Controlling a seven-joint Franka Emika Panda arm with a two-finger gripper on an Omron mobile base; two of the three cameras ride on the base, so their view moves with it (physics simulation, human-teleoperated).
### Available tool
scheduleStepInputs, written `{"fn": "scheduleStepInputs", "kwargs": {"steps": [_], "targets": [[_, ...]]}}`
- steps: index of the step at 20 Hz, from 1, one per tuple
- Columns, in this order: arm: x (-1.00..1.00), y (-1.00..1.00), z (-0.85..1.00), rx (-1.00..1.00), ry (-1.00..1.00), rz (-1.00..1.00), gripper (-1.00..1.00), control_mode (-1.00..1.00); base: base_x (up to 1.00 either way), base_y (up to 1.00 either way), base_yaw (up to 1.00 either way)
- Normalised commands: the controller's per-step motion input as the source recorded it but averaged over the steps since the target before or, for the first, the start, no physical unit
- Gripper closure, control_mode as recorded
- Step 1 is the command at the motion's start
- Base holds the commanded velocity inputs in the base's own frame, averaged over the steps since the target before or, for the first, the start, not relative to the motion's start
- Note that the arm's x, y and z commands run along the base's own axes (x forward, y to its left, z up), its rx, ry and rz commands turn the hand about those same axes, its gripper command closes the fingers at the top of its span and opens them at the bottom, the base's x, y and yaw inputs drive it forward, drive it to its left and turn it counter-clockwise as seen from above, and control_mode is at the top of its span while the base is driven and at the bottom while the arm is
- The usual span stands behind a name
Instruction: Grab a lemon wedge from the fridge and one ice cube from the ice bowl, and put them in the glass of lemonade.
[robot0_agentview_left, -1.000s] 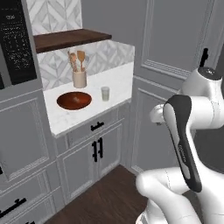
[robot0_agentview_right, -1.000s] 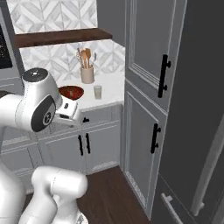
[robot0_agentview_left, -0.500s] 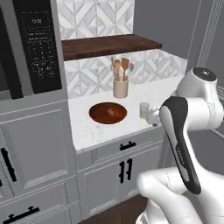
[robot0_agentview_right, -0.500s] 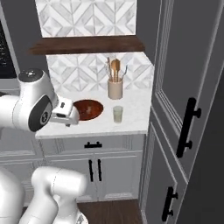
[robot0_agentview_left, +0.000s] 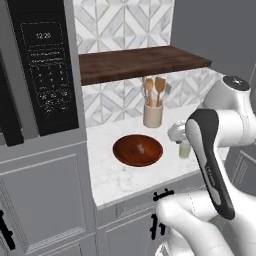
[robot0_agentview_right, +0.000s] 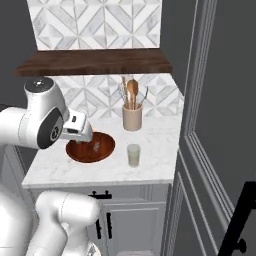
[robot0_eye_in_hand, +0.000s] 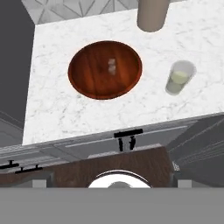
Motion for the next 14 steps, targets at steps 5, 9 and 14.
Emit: {"fn": "scheduleStepInputs", "kwargs": {"steps": [5, 9, 14], "targets": [[0.0, 0.0, 0.0, 0.0, 0.0, 0.0, -1.0, 1.0, 1.0, 0.1, 0.16], [0.76, -0.08, -1.0, 0.07, 0.53, 0.11, -1.0, -1.0, 0.0, 0.0, 0.0], [0.49, 0.09, -0.92, 0.0, 0.41, 0.0, -1.0, -1.0, 0.0, 0.0, 0.0]]}}
